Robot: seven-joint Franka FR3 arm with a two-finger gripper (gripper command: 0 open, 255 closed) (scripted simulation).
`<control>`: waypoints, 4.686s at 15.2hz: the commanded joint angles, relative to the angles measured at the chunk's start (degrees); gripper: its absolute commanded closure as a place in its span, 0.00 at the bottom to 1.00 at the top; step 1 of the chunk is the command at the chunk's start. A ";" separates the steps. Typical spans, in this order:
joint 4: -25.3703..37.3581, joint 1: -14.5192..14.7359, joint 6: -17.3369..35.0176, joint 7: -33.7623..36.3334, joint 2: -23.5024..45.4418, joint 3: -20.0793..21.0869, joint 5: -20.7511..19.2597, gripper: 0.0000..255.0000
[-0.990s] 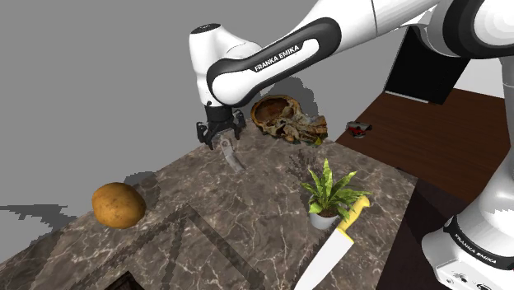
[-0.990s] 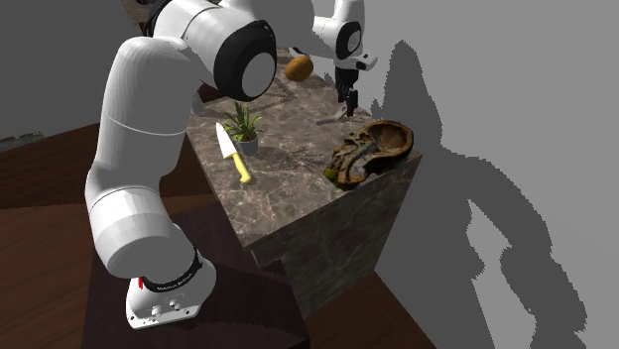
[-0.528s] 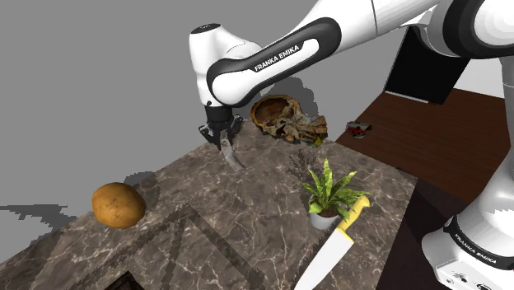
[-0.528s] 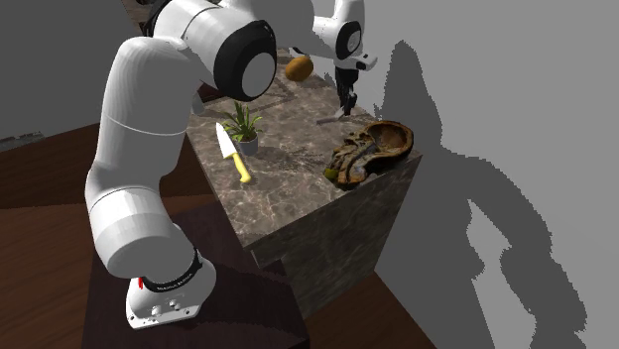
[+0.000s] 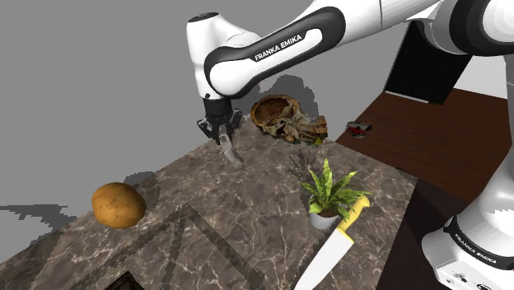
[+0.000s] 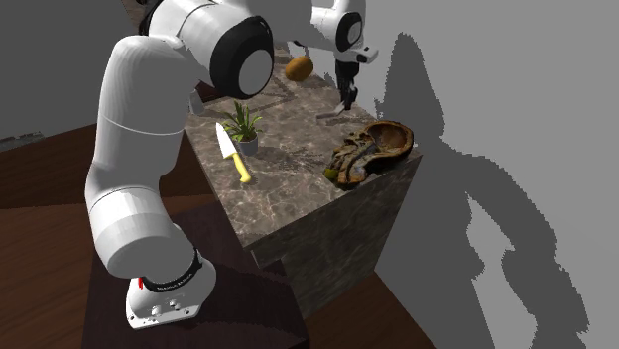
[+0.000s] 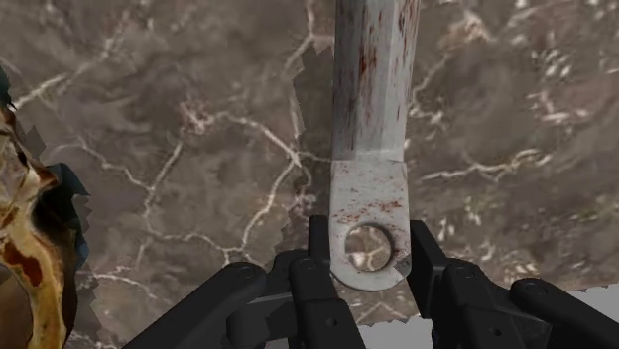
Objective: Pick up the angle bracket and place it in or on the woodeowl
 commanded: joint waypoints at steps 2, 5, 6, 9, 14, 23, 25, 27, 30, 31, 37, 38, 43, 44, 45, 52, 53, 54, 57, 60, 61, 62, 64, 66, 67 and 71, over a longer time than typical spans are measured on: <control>1.28 -0.07 -1.92 -0.39 -0.67 0.16 0.35 1.00; 2.66 -0.05 -3.87 -0.68 -1.29 0.33 0.66 1.00; 3.15 -0.04 -4.54 -0.78 -1.48 0.37 0.75 1.00; 4.75 0.03 -6.57 -1.06 -1.95 0.51 1.01 1.00; 7.81 0.23 -10.10 -1.49 -2.48 0.69 1.34 1.00; 14.82 0.93 -17.00 -2.20 -2.47 0.86 1.58 1.00; 16.71 1.17 -18.65 -2.35 -2.26 0.88 1.56 1.00; 18.74 1.44 -20.37 -2.50 -1.96 0.88 1.51 1.00; 17.84 0.31 -20.90 -3.60 -3.53 0.83 2.04 1.00; 15.30 -1.05 -20.01 -4.63 -5.30 0.76 2.63 1.00; 3.71 -8.09 -16.27 -11.65 -14.05 -0.50 5.92 1.00; 2.23 -9.13 -15.85 -12.91 -15.24 -0.82 6.41 1.00; -3.64 -13.81 -14.34 -19.51 -20.28 -2.91 8.57 1.00; -4.54 -14.69 -14.15 -20.85 -21.10 -3.37 8.94 1.00; -5.37 -15.53 -13.98 -22.20 -21.87 -3.87 9.28 1.00; -10.38 -17.84 -10.57 -25.89 -23.74 -5.42 10.08 1.00; -11.12 -17.86 -9.81 -25.85 -23.71 -5.42 10.07 1.00; -11.84 -17.87 -9.05 -25.81 -23.68 -5.43 10.04 1.00; -13.91 -17.89 -6.80 -25.68 -23.49 -5.46 9.95 1.00; -15.84 -17.90 -4.58 -25.53 -23.18 -5.49 9.82 1.00; -16.46 -17.90 -3.85 -25.47 -23.06 -5.50 9.76 1.00; -17.05 -17.90 -3.11 -25.42 -22.92 -5.51 9.71 1.00; -18.21 -17.89 -1.66 -25.29 -22.61 -5.54 9.58 1.00; -18.87 -17.89 -0.81 -25.22 -22.41 -5.55 9.51 1.00; -18.87 -17.89 -0.81 -25.21 -22.40 -5.55 9.50 1.00; -18.86 -17.89 -0.81 -25.21 -22.40 -5.55 9.50 1.00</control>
